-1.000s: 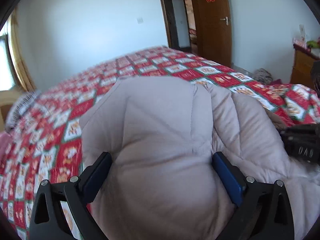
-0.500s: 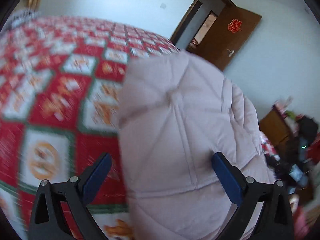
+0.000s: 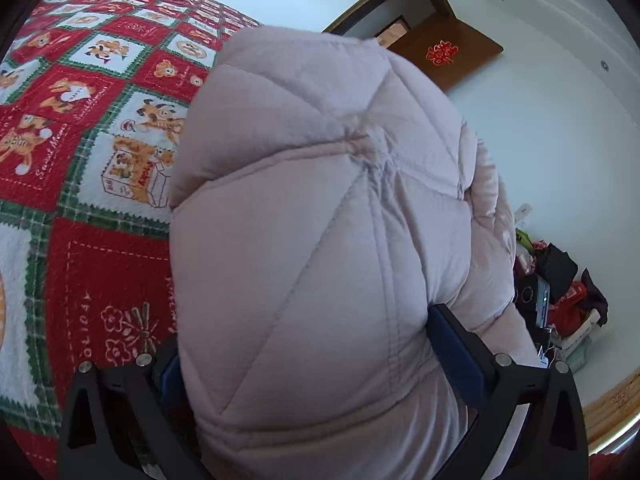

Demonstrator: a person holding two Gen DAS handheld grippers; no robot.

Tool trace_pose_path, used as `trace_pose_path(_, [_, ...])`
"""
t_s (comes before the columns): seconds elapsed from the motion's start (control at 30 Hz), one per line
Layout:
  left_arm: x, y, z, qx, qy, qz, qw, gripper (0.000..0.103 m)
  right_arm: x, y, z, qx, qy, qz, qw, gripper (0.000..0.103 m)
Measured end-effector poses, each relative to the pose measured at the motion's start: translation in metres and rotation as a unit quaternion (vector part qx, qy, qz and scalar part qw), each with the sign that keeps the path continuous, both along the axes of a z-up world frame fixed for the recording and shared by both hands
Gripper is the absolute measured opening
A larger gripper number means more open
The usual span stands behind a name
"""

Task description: Fold large clothes

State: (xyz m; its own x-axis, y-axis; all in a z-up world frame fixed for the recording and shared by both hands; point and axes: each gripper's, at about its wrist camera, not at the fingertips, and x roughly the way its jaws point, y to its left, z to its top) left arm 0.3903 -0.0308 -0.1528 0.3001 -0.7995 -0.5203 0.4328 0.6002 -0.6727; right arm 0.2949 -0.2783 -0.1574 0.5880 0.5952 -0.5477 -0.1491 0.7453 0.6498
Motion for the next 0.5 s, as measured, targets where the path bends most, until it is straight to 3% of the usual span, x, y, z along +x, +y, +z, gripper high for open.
trace_pose_path(0.03, [-0.002, -0.001, 0.002, 0.005, -0.007, -0.002, 1.0, 0.102, 0.002, 0.005, 0.002, -0.008, 0.006, 0.007, 1.0, 0.099])
trace_pose_path(0.07, [-0.004, -0.004, 0.005, 0.01, -0.013, -0.004, 0.9999, 0.101, 0.001, 0.009, 0.004, 0.002, 0.01, 0.019, 1.0, 0.085])
trace_pose_path(0.17, [-0.026, -0.012, 0.019, 0.02, -0.042, -0.012, 0.9988, 0.1, -0.013, 0.016, 0.008, 0.027, 0.01, 0.021, 0.999, 0.07])
trace_pose_path(0.23, [-0.045, -0.013, 0.029, 0.022, -0.06, -0.019, 0.9978, 0.1, -0.029, 0.023, 0.015, 0.024, 0.007, 0.024, 0.999, 0.064])
trace_pose_path(0.37, [-0.081, -0.005, 0.056, -0.022, -0.08, -0.027, 0.9962, 0.1, -0.077, 0.034, 0.04, 0.051, -0.026, 0.029, 0.998, 0.055])
trace_pose_path(0.5, [-0.109, -0.013, 0.1, -0.045, -0.113, -0.049, 0.9914, 0.1, -0.114, 0.03, 0.081, 0.066, -0.076, 0.011, 0.995, 0.053])
